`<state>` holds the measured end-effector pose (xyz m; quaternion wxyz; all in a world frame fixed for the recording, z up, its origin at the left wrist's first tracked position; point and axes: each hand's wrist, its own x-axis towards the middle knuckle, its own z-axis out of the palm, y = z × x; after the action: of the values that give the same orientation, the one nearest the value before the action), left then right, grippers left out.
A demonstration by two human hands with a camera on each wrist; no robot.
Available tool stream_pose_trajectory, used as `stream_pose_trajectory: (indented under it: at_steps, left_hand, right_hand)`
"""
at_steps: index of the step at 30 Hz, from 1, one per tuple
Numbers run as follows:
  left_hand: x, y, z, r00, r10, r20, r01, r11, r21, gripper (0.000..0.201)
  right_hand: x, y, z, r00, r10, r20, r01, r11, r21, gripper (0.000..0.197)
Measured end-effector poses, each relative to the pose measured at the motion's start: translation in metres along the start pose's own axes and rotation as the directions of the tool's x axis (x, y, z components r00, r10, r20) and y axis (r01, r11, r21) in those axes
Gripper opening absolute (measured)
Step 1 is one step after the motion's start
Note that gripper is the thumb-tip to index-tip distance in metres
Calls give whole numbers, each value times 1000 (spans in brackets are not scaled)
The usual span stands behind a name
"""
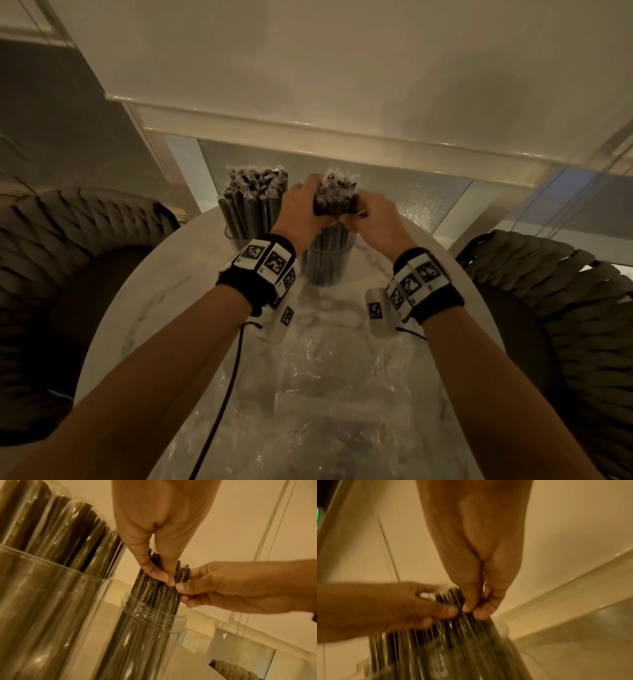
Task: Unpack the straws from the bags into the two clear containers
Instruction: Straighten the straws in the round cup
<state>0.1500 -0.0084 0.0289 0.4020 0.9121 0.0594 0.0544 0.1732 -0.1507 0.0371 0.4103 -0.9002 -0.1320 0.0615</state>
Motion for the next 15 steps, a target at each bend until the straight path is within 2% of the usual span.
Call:
stream_pose_trajectory:
  at_steps: [4, 7, 9, 11, 12, 15]
  left_hand:
    - [3, 0, -5, 999, 14, 28, -16, 999, 50, 73]
    - [-1, 10, -8, 999, 27, 46, -31, 995, 92, 94]
    - [-2, 16, -7, 995, 83, 48, -91, 974, 209, 114]
    - [-1, 17, -6, 984, 144, 102, -171, 928, 331, 125]
    - [0, 17, -5, 977, 158, 141, -199, 916, 349, 124]
    - [7, 13, -2, 964, 155, 218, -223, 914, 339, 110]
  right_hand:
    - [-6, 9, 4, 1000, 14, 3, -13, 998, -56, 24]
    - [-4, 10, -1, 999, 35, -21, -36, 999, -34, 50]
    - [-4, 9, -2, 1000, -2, -14, 2, 1000, -4, 73]
    - [-4, 6, -4, 998, -51, 27, 52, 998, -21, 90]
    - [-4, 5, -5, 996, -70, 49, 72, 997, -37, 91]
    - [-4, 3, -6, 988, -127, 90, 135, 987, -89, 76]
